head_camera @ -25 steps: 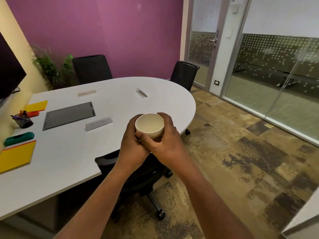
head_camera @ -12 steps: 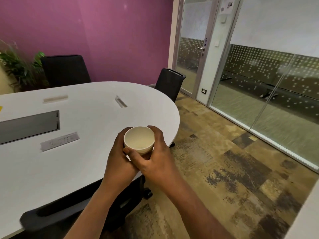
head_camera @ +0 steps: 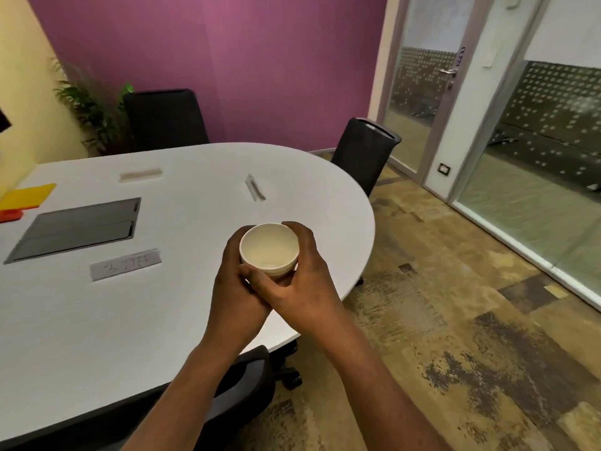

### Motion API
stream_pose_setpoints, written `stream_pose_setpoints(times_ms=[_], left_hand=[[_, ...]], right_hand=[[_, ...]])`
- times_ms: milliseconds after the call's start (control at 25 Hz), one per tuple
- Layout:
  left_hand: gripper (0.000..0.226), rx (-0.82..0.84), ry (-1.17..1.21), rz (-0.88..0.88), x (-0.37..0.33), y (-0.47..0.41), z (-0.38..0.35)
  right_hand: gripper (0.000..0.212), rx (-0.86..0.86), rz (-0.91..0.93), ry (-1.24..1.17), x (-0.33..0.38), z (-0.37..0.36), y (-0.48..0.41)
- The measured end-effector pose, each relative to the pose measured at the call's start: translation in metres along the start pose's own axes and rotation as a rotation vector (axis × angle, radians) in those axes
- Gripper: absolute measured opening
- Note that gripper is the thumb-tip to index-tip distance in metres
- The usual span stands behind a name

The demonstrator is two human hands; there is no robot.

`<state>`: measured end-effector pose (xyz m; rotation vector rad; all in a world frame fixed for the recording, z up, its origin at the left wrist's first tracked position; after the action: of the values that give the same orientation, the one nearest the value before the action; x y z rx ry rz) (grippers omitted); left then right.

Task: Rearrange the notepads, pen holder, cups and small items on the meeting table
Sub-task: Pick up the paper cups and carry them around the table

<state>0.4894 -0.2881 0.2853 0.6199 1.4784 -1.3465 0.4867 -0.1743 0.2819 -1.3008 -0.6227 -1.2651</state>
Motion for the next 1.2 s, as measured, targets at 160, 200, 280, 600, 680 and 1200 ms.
stream_pose_setpoints(times_ms=[160, 200, 280, 600, 680, 1200], left_hand=[[0.060, -0.121, -0.085, 0.017, 0.009, -0.011, -0.037], [0.059, -0.155, -0.101, 0.015, 0.008, -0.012, -0.050], [0.058, -0.229, -0.131, 0.040, 0.008, -0.014, -0.073], [0.062, -0.489, -0.296, 0.092, 0.015, -0.022, -0.093], [0.063, -0.504, -0.324, 0.097, 0.022, -0.030, -0.090], [0.059, -0.591, -0.387, 0.107, 0.079, -0.110, -0.029]], right_hand=[[0.076, 0.140, 0.013, -0.068, -0.032, 0.011, -0.039], [0.076, 0.183, 0.026, -0.076, -0.040, 0.017, -0.050], [0.076, 0.287, 0.033, -0.099, -0.054, 0.027, -0.071], [0.072, 0.573, 0.138, -0.150, -0.066, 0.021, -0.113], [0.073, 0.586, 0.145, -0.185, -0.067, 0.011, -0.120], [0.068, 0.580, 0.172, -0.201, -0.068, -0.102, -0.175]])
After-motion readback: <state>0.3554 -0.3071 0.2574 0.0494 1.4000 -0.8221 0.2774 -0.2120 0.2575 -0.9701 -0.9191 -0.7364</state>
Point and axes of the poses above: each hand's wrist, its own y-axis away from the middle knuckle, its own z-axis out of the back of the hand, x = y × z, the point moved 9 cm from there along -y, towards the middle knuckle, and after that the axes turned 11 degrees about -x, right-handed, at the moved point
